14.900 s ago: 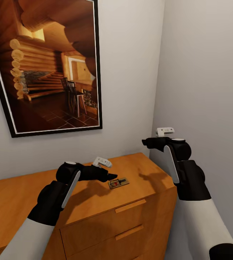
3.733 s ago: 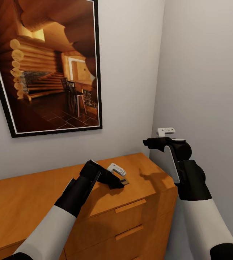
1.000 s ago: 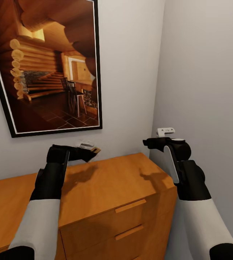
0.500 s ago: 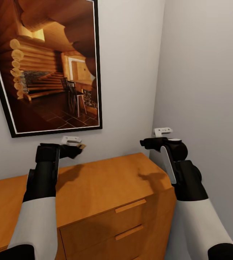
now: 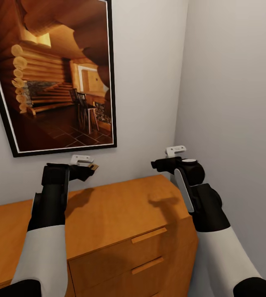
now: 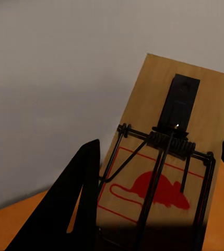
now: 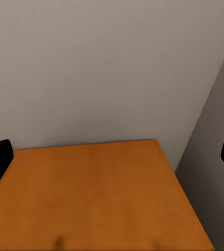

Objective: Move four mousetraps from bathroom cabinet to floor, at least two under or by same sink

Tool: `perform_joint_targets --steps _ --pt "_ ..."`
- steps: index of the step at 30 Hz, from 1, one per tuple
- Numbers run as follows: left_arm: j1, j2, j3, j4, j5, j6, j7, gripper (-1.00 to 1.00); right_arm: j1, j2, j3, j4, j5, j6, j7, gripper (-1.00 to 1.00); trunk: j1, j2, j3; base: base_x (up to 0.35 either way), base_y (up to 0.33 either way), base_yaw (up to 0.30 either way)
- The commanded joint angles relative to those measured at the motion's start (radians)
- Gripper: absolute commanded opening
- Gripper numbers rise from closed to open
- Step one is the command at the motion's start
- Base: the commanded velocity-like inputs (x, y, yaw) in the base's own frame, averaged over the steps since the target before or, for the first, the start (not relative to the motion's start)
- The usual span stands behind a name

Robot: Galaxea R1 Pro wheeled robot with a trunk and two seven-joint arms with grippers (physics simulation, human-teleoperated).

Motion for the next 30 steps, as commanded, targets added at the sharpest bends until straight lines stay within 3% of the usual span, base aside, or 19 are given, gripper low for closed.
perform_joint_targets --steps 1,11,16,21,30 --pt "-0.001 -0.001 0.002 0.000 -0.010 0.002 -0.010 -1.00 -0.001 0.003 0.001 -0.001 -0.005 0.004 -0.008 1.00 0.000 -0.001 -0.001 0.000 0.000 0.000" --pt "0.000 -0.002 0.002 0.002 -0.008 0.002 -0.012 -1.00 -0.001 0.017 0.004 0.001 -0.012 0.004 -0.007 1.00 0.000 -0.001 -0.001 0.000 0.000 0.000" --pt "0.028 0.002 0.011 0.030 0.023 -0.025 -0.017 -1.00 -0.013 0.021 0.033 0.029 -0.031 0.004 0.018 1.00 0.000 -0.001 -0.001 0.000 0.000 0.000" --pt "0.049 -0.002 -0.002 0.039 0.015 -0.009 -0.018 -1.00 0.015 0.009 0.050 0.044 -0.003 0.004 -0.001 1.00 0.000 -0.001 -0.001 0.000 0.000 0.000" --pt "0.061 -0.002 -0.009 0.043 0.070 -0.004 -0.018 -1.00 0.030 0.008 0.072 0.032 0.017 0.004 -0.010 1.00 0.000 -0.001 -0.001 0.000 0.000 0.000"
